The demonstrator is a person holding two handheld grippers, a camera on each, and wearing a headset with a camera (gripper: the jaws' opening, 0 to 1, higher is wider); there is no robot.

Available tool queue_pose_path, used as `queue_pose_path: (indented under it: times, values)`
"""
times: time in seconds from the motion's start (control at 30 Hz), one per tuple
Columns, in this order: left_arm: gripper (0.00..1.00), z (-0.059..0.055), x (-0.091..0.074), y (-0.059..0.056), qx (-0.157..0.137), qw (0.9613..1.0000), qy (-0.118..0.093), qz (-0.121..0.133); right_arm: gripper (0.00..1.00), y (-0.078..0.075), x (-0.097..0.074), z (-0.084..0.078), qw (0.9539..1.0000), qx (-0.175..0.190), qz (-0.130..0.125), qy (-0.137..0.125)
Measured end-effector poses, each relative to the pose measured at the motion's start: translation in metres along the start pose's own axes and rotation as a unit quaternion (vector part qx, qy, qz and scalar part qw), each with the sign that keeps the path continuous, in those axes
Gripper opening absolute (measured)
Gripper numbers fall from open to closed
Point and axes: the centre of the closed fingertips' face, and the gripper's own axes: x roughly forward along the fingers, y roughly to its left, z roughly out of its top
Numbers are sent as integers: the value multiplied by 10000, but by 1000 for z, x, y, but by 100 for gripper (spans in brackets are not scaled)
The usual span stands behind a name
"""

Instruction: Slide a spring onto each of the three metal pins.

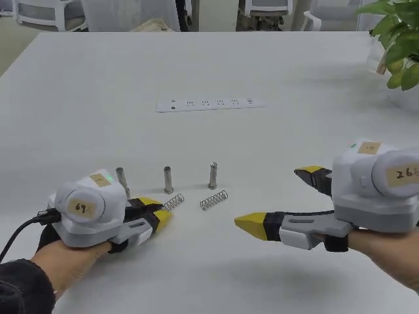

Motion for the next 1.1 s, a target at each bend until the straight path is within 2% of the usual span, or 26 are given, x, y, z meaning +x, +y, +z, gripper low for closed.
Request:
queue_pose_path:
  times: [0.33,0.57,1.1]
  values:
    - [3,-1,-2,0,125,9999,44,-45,85,1,0,2,10000,-30,11,-17]
    - [3,-2,-14,-7,202,9997,97,-115,84,4,0,3,10000,-70,47,-19]
    - [3,19,-40,-22,420,9985,-188,-291,81,14,-2,6,9997,-160,191,-20]
